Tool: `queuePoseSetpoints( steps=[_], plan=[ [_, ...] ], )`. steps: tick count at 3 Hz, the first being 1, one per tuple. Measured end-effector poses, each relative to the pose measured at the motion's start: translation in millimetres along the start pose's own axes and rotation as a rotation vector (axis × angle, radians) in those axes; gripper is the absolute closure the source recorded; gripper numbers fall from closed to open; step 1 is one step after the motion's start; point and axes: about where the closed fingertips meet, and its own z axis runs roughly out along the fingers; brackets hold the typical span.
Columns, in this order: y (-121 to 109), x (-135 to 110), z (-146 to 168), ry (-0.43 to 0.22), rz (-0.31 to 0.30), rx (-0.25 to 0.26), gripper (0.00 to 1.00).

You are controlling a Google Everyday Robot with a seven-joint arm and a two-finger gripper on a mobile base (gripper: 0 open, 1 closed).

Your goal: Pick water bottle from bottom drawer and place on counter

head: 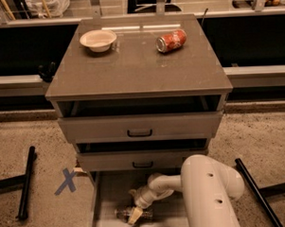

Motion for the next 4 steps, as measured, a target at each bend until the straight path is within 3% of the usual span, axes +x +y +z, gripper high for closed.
queuePoseSetpoints(
  steps=[1,2,3,4],
  plan=[
    [4.6,15.1,4.3,0.035,0.005,-0.009,0.37],
    [15.0,19.7,1.9,0.046,0.0,-0.019,0.68],
    [21.0,-1.2,-38.9,-0.021,-0.045,0.014,0.92],
    [40.5,-40.5,-110.4,-0.132,-0.12,0.032,1.0]
  ],
)
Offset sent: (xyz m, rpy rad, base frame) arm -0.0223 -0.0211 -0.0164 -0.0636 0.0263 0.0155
